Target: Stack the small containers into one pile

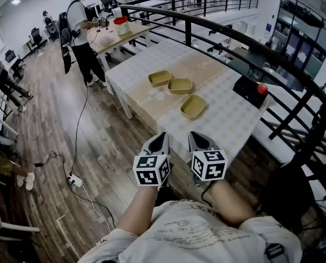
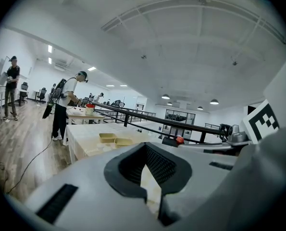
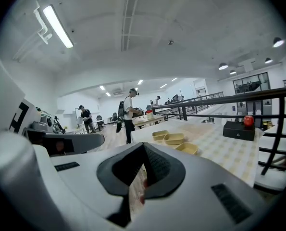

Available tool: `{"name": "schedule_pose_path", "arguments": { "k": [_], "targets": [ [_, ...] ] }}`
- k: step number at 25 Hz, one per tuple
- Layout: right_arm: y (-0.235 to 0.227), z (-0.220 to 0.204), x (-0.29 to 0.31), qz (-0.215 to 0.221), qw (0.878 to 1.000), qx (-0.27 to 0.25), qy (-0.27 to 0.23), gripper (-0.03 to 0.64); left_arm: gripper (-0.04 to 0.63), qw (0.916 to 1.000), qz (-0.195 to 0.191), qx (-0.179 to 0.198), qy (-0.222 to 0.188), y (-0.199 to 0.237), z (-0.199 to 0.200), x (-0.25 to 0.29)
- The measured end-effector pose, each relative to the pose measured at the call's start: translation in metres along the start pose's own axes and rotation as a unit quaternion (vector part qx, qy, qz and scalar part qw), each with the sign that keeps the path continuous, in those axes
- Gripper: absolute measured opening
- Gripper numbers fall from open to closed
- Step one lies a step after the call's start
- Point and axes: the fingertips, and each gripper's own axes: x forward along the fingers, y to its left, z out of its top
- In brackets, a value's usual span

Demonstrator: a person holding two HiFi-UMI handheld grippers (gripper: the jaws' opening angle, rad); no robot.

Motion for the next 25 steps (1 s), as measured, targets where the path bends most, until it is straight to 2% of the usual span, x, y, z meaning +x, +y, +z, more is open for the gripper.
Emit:
{"name": "schedule_pose_path", "arguments": {
  "k": [6,11,20,25],
  "targets": [
    [-0.007,0.027,0.067,-0.011,1.0,0.012,0.003,0.002,0.005,1.0,-0.009,-0.003,-0.001,0.044,0.035,0.049],
    [-0.02,0.044,0.124,-0.028,0.999,0.021,0.01,0.002,0.005,0.9997,-0.02,-0.008,0.008,0.083,0.05,0.097],
    [-0.041,0.072,0.215,-0.063,0.997,0.037,0.008,0.002,0.005,0.9987,-0.049,0.008,0.012,0.14,0.086,0.18],
    [-0.057,0.07,0.254,-0.088,0.994,0.059,0.01,0.002,0.005,0.9976,-0.061,0.021,0.025,0.165,0.086,0.218]
  ]
}}
